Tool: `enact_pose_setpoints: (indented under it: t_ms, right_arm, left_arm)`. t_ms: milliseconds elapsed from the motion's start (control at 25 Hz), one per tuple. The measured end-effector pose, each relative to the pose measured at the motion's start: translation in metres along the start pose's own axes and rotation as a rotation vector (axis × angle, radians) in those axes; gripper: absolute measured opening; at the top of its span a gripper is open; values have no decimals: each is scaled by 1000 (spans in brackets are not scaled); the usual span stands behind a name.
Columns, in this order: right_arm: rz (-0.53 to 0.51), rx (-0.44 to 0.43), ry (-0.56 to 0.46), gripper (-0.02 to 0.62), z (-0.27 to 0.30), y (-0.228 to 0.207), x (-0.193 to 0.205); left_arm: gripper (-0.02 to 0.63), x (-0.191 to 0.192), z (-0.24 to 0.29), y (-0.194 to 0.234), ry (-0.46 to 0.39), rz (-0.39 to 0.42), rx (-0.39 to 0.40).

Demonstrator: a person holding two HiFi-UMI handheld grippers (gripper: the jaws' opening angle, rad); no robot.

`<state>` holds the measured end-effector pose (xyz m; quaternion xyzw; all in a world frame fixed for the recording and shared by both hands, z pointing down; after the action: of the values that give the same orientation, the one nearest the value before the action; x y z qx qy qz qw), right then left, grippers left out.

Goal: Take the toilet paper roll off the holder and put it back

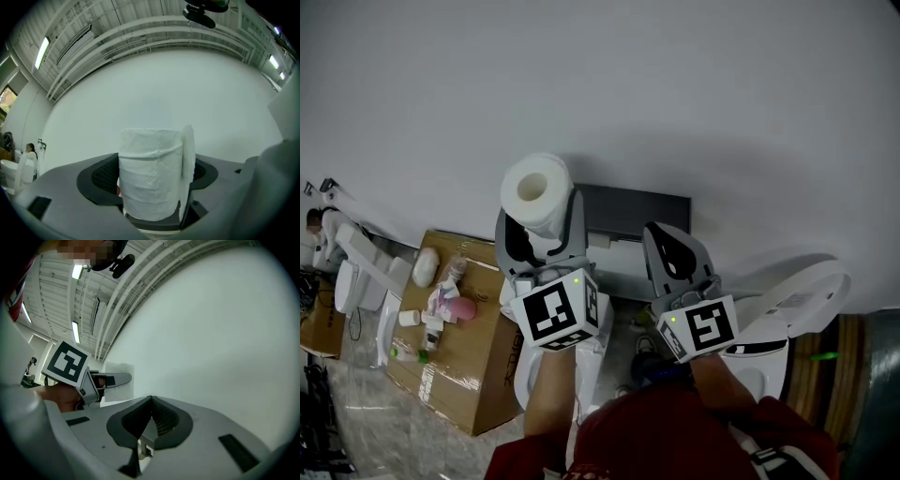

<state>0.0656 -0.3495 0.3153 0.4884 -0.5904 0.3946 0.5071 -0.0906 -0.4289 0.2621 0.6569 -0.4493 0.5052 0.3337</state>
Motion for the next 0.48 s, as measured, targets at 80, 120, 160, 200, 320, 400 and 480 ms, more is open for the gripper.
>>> enact_pose_setpoints:
  t_ms: [80, 120, 160, 200, 320, 400, 480]
  right_arm:
    - [-2, 6, 3, 8, 1, -4, 1]
    - [-2, 11, 5, 8, 1, -6, 1]
    - [-2, 17, 6, 8, 1, -9, 2]
    - [-2, 22, 7, 8, 1, -11, 2]
    - [-4, 30, 8, 8, 2, -15, 3]
    - [-6, 33, 11, 8, 2, -16, 5]
    - [-8, 34, 15, 8, 2, -17, 6]
  left_arm:
    - [431, 0, 8, -2, -8, 2, 7]
    - [431, 2, 12, -3, -8, 6, 9]
    - [431, 4, 16, -4, -7, 10, 11]
    - [431, 6, 20, -5, -5, 11, 12]
    - [431, 15, 31, -5, -2, 14, 13]
    - [431, 23, 38, -5, 0, 15, 15]
    - [431, 31, 44, -5, 9, 14, 18]
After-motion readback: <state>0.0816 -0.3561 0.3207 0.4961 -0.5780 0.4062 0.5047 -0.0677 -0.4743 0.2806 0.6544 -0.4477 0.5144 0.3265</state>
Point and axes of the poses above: the fingertips, and each gripper's own axes: z forward along the fingers, y to its left, x out of its underside, the point moved 6 cm from there along -z, backward along the fingers, and after that the axes turned 1 degree about x, right-handed, at the moved point
